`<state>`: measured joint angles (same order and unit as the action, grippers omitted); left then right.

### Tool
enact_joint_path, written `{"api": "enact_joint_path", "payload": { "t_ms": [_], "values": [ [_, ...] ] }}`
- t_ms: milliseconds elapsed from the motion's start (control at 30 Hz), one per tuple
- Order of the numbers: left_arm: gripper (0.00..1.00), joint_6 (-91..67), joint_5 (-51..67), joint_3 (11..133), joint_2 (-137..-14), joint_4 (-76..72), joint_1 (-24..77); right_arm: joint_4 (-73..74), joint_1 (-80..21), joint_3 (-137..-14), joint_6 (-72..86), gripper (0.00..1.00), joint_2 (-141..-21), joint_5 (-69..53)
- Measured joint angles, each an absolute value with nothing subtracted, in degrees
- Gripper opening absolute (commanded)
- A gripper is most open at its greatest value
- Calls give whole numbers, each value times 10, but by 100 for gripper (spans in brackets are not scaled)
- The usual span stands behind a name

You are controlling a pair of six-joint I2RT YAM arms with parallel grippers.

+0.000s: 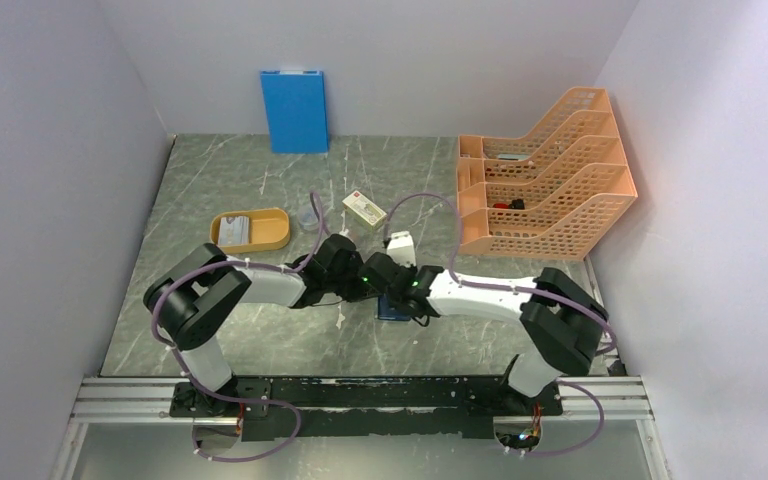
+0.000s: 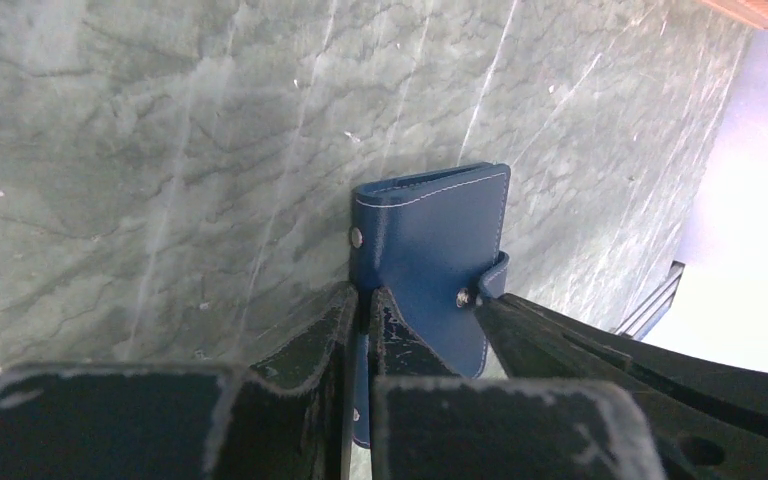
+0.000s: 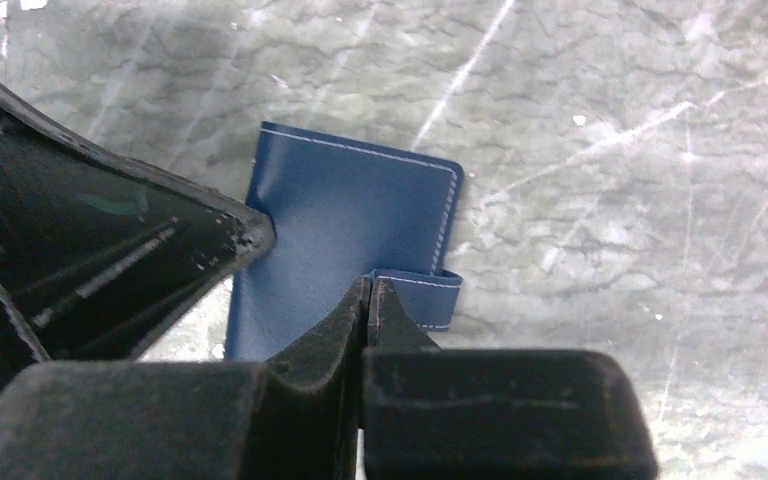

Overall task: Put the credit cards into the card holder
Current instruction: Open the card holder at the center of the board.

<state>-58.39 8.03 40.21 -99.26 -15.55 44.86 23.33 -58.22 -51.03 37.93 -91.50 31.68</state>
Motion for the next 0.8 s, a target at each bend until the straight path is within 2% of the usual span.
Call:
{"api": "enact_joint_path", "payload": {
  "t_ms": [400, 433, 567, 633, 700, 800],
  "values": [
    [5, -595, 82, 407, -1008, -179, 449, 243, -539, -457, 412, 0, -803, 256],
    [9, -590, 82, 407, -1004, -176, 449, 238, -538, -449, 412, 0, -779, 238],
    [43, -576, 83, 405, -988, -156, 449, 234, -537, -445, 407, 0, -753, 211],
    [56, -570, 87, 400, -972, -143, 449, 230, -537, -444, 403, 0, -729, 192],
    [63, -562, 88, 397, -951, -126, 449, 223, -537, -444, 397, 0, -708, 177],
    [69, -549, 88, 389, -922, -94, 449, 217, -537, -444, 388, 0, -691, 160]
  ]
}}
